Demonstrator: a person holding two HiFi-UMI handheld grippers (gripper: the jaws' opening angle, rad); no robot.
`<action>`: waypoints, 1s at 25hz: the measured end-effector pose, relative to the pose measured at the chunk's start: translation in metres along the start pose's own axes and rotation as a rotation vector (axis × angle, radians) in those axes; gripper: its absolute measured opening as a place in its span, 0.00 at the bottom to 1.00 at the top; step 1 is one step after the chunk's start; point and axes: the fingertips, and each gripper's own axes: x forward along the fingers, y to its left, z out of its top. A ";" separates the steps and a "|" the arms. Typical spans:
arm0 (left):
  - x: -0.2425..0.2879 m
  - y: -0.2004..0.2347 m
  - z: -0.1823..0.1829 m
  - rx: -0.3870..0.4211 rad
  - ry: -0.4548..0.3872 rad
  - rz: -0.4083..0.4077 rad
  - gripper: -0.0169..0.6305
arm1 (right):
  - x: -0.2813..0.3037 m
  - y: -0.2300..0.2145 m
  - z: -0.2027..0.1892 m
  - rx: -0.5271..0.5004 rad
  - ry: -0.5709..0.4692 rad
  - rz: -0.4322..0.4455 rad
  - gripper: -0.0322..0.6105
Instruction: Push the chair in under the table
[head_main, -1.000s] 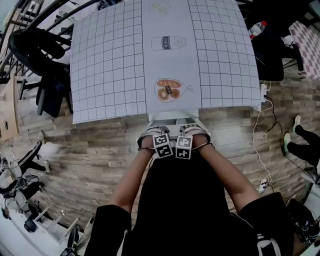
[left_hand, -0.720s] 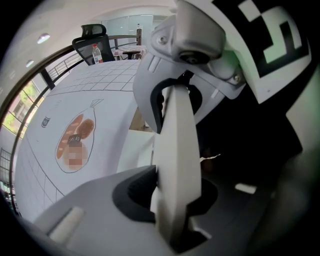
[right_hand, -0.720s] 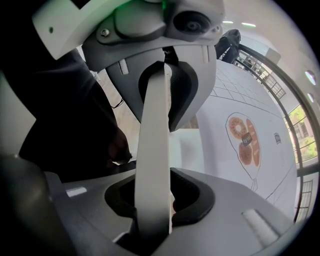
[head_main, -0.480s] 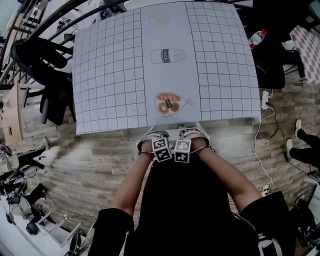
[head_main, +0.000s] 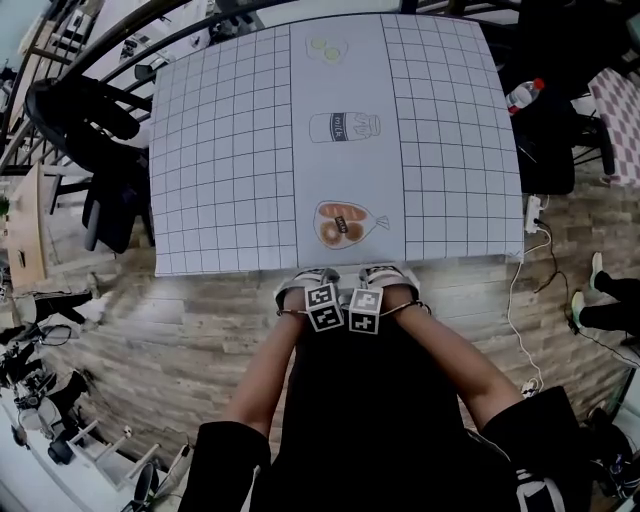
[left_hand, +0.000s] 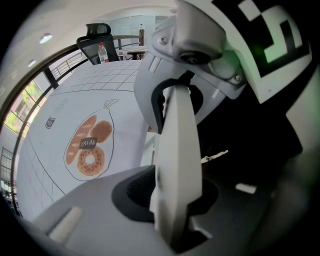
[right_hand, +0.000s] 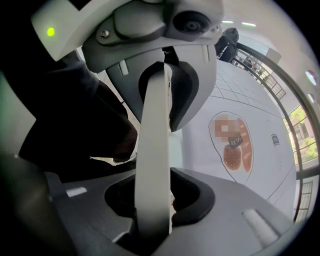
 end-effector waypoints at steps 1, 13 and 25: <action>0.000 0.002 0.000 0.000 0.000 0.000 0.19 | 0.000 -0.002 0.000 0.000 0.001 0.001 0.24; -0.001 0.033 0.002 -0.002 0.005 0.008 0.18 | 0.000 -0.032 -0.001 0.009 -0.001 0.018 0.26; 0.000 0.038 0.004 0.012 -0.005 0.026 0.20 | 0.001 -0.034 -0.001 0.003 -0.007 0.025 0.27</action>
